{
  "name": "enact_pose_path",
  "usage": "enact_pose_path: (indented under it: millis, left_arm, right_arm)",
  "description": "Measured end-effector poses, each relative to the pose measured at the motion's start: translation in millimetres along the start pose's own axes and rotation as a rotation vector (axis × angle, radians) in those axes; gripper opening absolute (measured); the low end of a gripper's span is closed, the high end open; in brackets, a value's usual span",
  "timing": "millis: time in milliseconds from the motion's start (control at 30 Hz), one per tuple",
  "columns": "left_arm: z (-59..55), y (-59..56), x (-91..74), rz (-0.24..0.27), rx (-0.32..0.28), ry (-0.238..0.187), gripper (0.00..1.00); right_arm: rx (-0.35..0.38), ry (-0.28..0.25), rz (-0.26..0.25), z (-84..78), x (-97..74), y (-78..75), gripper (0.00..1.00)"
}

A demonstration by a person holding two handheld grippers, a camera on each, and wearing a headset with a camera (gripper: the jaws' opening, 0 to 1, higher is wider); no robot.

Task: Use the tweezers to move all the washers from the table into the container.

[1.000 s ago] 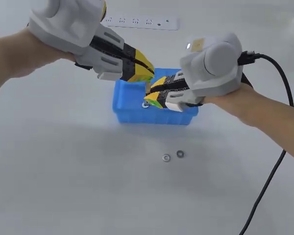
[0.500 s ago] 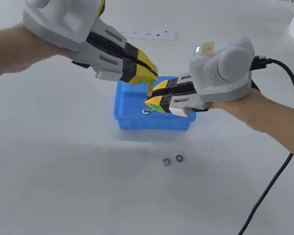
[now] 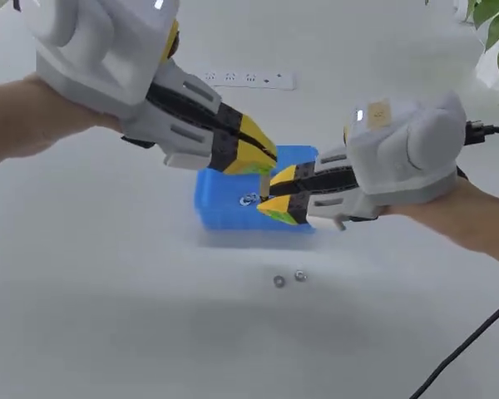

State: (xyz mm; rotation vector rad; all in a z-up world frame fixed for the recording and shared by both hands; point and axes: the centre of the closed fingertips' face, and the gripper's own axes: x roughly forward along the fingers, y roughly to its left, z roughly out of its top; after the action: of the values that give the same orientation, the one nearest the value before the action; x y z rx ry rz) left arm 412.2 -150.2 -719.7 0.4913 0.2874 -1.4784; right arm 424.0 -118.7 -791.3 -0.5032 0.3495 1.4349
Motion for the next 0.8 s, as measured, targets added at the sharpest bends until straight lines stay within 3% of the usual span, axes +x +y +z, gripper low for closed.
enact_pose_path:
  millis: [200, 800]
  left_arm:
    - [2.8, -18.8, 7.3, -0.007, -0.029, -0.021, 0.05]
    - [-7.0, -47.4, 22.8, -0.018, -0.093, -0.033, 0.05]
  right_arm:
    - [-0.003, 0.017, 0.021, -8.0, -7.0, 16.9, 0.13]
    - [0.032, 0.041, 0.081, -30.7, -4.5, 47.0, 0.14]
